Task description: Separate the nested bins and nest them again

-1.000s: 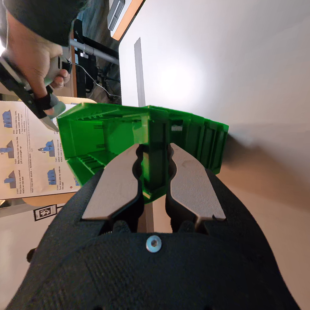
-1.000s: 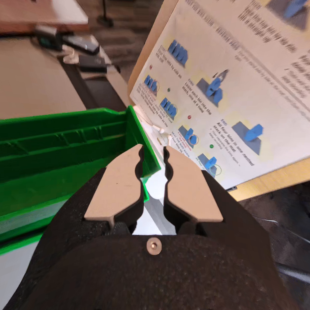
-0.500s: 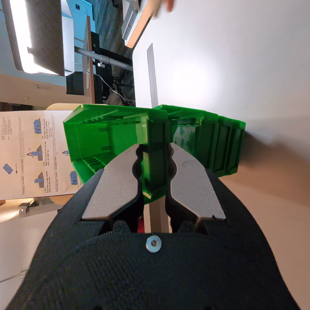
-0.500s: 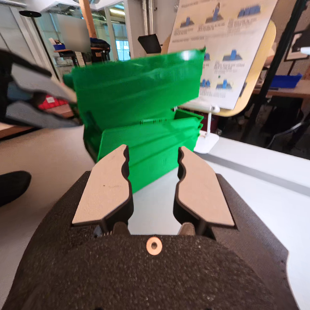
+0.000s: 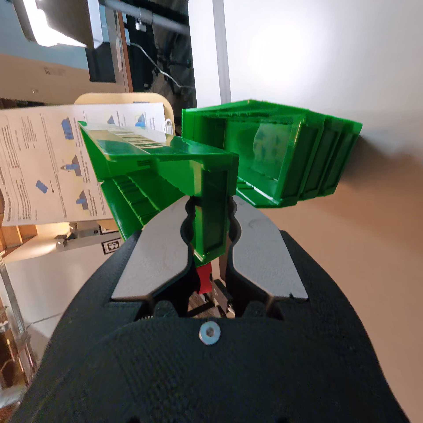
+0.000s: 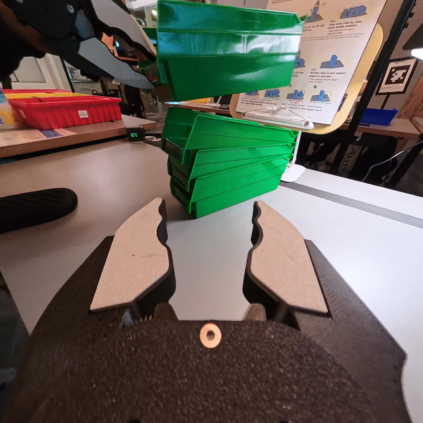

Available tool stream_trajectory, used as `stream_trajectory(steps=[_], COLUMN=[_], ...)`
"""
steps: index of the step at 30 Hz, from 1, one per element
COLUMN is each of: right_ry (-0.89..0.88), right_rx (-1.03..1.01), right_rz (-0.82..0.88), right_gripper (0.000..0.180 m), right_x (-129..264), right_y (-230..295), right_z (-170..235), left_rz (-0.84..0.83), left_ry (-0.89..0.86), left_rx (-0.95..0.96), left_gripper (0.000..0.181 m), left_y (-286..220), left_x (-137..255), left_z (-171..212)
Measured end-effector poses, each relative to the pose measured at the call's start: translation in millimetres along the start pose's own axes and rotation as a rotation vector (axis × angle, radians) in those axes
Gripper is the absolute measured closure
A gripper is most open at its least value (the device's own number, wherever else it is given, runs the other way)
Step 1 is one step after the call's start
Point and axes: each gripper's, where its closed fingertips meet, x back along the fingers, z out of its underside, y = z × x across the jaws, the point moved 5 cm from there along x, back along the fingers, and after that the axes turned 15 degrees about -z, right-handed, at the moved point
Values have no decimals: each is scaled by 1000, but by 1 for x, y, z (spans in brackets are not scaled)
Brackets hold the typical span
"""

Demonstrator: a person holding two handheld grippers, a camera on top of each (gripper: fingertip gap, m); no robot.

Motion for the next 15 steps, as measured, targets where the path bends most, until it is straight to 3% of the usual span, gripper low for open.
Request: stream_trajectory(steps=[9,15], right_ry=[44,48], right_rx=[-1,0], right_rz=[-32,6], right_gripper=[105,105], right_x=[-6,1], right_y=[12,8], right_z=[11,14], left_rz=[2,96], left_ry=[141,191], left_rx=[43,128], left_gripper=[153,152], left_y=[-3,-67], left_x=[20,4], left_z=[54,100])
